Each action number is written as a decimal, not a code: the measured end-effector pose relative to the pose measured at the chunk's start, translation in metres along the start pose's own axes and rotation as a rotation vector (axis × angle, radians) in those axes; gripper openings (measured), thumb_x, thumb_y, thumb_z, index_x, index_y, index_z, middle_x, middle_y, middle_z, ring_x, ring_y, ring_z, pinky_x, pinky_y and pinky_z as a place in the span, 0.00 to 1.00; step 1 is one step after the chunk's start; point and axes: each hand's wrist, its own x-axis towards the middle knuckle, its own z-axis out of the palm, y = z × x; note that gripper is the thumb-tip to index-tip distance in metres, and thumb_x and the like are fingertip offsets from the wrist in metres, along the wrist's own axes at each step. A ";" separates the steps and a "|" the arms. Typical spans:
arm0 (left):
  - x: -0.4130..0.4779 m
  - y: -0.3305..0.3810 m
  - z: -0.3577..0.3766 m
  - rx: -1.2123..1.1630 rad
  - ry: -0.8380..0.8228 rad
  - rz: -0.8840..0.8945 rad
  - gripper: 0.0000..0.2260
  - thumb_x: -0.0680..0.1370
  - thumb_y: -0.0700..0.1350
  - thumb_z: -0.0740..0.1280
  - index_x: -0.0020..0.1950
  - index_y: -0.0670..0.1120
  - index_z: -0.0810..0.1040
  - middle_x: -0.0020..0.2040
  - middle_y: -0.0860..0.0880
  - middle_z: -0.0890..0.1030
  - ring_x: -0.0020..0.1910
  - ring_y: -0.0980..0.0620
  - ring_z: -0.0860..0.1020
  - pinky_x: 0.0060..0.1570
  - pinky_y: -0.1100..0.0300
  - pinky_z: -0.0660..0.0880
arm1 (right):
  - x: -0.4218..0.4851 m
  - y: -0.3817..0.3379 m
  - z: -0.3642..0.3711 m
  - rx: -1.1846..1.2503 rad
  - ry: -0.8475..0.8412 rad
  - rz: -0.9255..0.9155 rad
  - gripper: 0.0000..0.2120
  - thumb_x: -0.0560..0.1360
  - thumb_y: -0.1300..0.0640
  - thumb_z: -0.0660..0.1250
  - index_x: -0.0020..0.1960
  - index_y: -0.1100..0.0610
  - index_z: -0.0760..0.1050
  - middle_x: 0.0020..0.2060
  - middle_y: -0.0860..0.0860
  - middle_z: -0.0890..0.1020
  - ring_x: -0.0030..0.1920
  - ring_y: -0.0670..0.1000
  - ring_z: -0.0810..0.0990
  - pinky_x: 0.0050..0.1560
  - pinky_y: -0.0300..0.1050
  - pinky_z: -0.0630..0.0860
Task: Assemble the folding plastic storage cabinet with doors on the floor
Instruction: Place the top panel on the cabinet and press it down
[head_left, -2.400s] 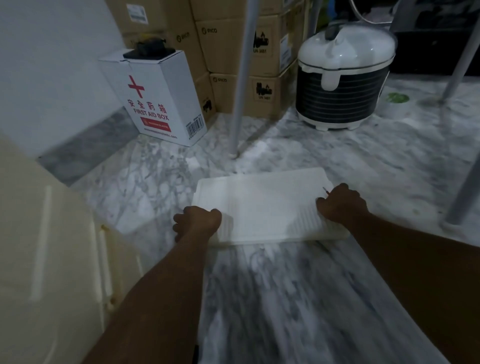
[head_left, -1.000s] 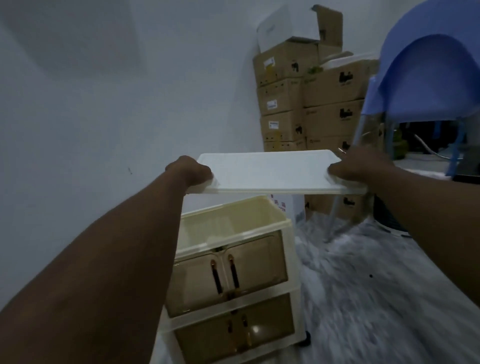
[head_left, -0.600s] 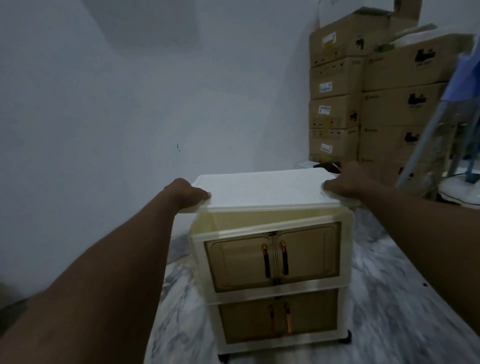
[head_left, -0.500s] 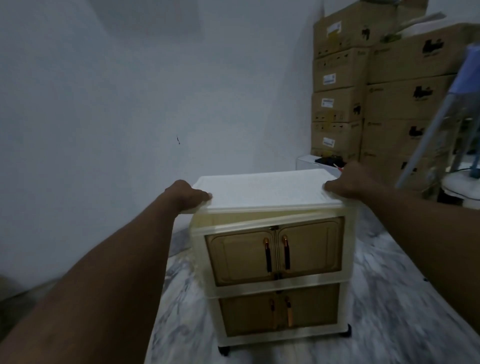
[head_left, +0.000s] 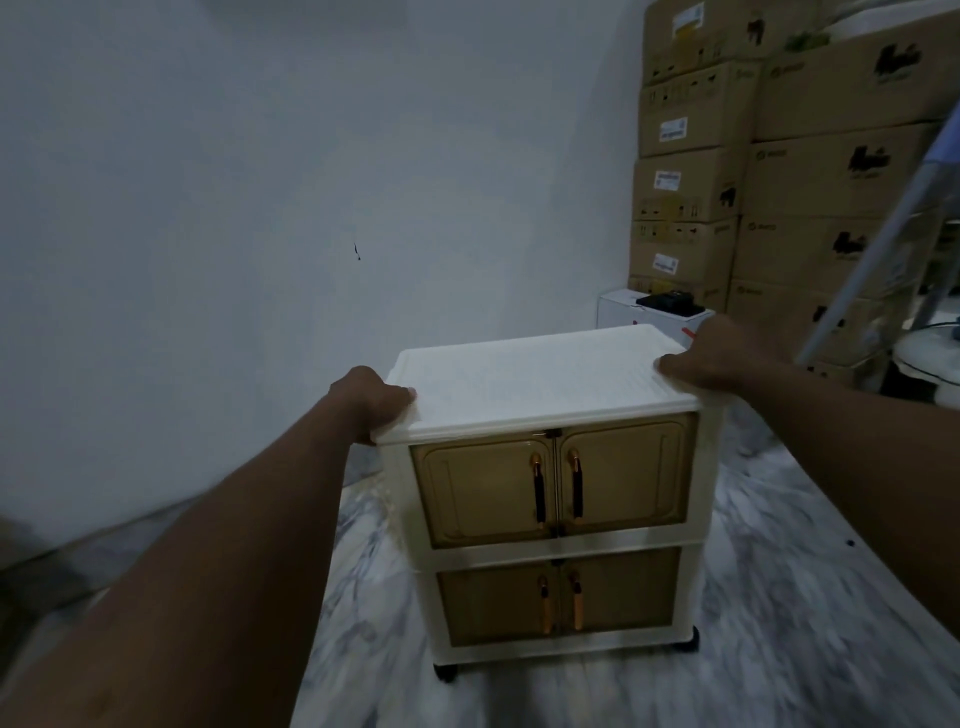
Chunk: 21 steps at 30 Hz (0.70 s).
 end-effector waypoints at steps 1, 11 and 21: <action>0.001 -0.001 0.000 0.019 0.016 -0.002 0.26 0.78 0.50 0.71 0.68 0.35 0.69 0.54 0.40 0.72 0.54 0.40 0.78 0.47 0.47 0.82 | 0.002 0.000 0.001 -0.017 0.009 -0.008 0.31 0.72 0.39 0.71 0.63 0.62 0.74 0.54 0.58 0.79 0.53 0.58 0.77 0.49 0.49 0.76; 0.001 -0.001 -0.001 0.145 0.087 0.002 0.22 0.77 0.52 0.70 0.62 0.36 0.73 0.56 0.38 0.77 0.49 0.39 0.80 0.33 0.52 0.81 | 0.008 0.000 0.007 -0.065 0.022 -0.021 0.32 0.73 0.38 0.69 0.66 0.62 0.72 0.59 0.59 0.79 0.58 0.60 0.78 0.56 0.54 0.77; 0.009 -0.001 -0.004 0.076 0.057 -0.055 0.20 0.77 0.53 0.70 0.58 0.37 0.76 0.50 0.38 0.80 0.37 0.40 0.83 0.30 0.51 0.82 | 0.027 0.002 0.012 -0.134 0.071 -0.009 0.16 0.77 0.52 0.66 0.60 0.62 0.74 0.54 0.60 0.79 0.54 0.60 0.78 0.55 0.55 0.78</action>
